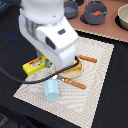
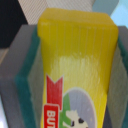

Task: Interact with the objects in diverse but meaningful ways.

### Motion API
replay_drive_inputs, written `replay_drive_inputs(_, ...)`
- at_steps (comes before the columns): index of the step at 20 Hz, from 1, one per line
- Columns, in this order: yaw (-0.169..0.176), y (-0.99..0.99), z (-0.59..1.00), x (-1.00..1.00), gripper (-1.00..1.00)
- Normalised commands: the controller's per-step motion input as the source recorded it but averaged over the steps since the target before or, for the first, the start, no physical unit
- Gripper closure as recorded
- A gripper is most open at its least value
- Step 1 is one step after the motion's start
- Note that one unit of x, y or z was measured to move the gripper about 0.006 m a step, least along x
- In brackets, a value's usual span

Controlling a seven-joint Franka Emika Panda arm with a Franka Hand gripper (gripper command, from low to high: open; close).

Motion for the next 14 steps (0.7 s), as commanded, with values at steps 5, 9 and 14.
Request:
replay_drive_inputs(5,-0.011,-0.23,-0.21,-0.34,1.0)
replay_drive_inputs(9,-0.014,-0.05,-0.17,-0.23,1.0)
replay_drive_inputs(14,-0.012,0.08,-0.18,-0.27,1.0)
